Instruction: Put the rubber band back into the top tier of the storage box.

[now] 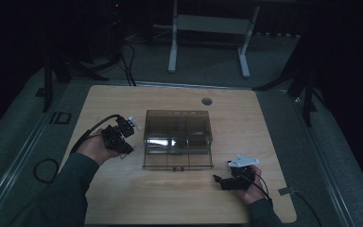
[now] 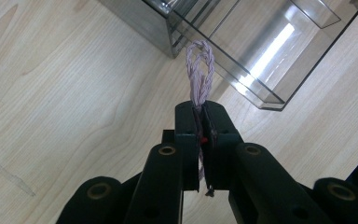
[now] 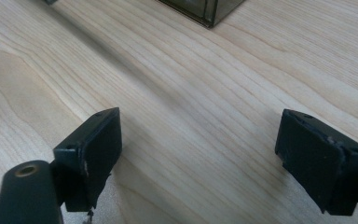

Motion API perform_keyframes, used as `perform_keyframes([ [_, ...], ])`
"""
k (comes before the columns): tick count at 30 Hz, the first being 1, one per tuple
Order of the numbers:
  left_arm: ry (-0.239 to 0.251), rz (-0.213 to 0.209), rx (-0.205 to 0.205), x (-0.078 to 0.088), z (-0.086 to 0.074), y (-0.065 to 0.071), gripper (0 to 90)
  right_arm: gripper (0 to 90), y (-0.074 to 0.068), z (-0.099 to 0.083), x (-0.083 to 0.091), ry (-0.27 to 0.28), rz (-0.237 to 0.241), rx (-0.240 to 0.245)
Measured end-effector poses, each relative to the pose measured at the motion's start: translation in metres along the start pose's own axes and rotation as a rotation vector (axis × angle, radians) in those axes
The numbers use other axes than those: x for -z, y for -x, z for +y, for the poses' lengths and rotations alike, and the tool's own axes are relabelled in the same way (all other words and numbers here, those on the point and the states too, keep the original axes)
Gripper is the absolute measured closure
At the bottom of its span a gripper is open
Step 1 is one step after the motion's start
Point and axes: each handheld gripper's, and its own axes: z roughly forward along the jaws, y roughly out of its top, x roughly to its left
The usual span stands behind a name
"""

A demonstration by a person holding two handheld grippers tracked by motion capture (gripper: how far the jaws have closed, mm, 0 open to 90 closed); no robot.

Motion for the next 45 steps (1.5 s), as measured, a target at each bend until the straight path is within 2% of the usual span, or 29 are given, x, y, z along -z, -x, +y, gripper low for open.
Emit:
perform_keyframes([
  [12,-0.003,-0.005,-0.021,0.001,0.007,0.004,85.8,14.8,0.000,0.000,0.000,0.000,0.000,-0.001],
  [45,-0.054,0.005,-0.086,0.004,0.030,0.016,85.8,14.9,0.000,0.000,0.000,-0.001,0.000,-0.001],
])
